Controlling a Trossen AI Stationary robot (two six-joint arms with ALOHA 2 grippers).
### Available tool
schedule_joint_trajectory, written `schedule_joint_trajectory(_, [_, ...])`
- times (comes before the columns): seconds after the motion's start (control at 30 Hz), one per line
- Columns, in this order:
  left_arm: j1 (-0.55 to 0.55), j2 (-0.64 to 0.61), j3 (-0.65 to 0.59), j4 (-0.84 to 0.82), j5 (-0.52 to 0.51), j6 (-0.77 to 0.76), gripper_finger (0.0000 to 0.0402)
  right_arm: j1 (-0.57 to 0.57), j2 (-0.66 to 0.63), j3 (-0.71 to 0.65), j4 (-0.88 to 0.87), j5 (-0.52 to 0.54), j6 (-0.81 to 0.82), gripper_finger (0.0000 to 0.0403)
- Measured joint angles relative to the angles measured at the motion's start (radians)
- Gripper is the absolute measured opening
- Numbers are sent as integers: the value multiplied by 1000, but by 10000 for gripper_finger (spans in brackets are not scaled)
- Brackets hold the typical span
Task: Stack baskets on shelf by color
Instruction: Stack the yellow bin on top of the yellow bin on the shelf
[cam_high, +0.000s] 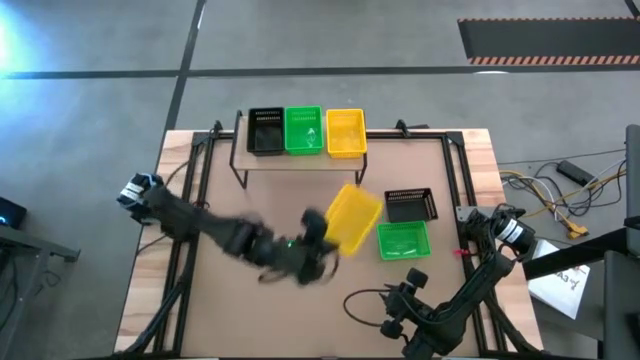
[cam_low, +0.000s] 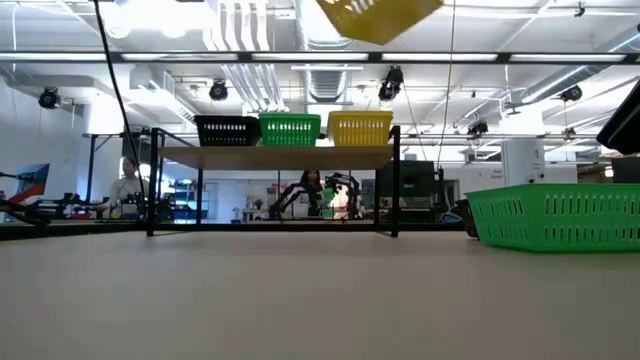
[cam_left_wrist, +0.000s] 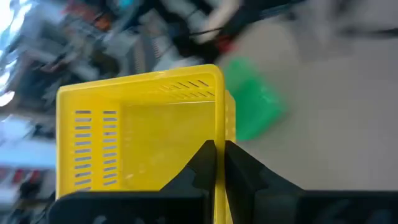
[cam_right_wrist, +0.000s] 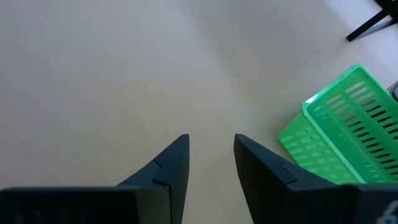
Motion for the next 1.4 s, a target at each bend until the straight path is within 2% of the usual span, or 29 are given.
schedule_joint_trajectory(0.1, [153, 0, 97, -2, 5, 50, 1, 0, 0, 0, 14, 0, -2, 118])
schedule_joint_trajectory(0.17, [273, 1, 154, -4, 49, 53, 1, 0, 0, 0, 15, 0, -1, 115])
schedule_joint_trajectory(0.37, [601, 27, 234, -14, 339, -39, 0, 0, 0, 0, 19, 0, -8, 109])
schedule_joint_trajectory(0.5, [710, 47, 225, -20, 517, -110, 0, 0, 0, 0, 20, 1, -14, 110])
schedule_joint_trajectory(1.0, [722, 66, 151, -63, 543, -216, 0, 0, 2, 0, 43, 11, -44, 99])
schedule_joint_trajectory(1.4, [722, 90, 124, -42, 539, -210, 11, 0, 2, 0, 48, 29, -57, 97])
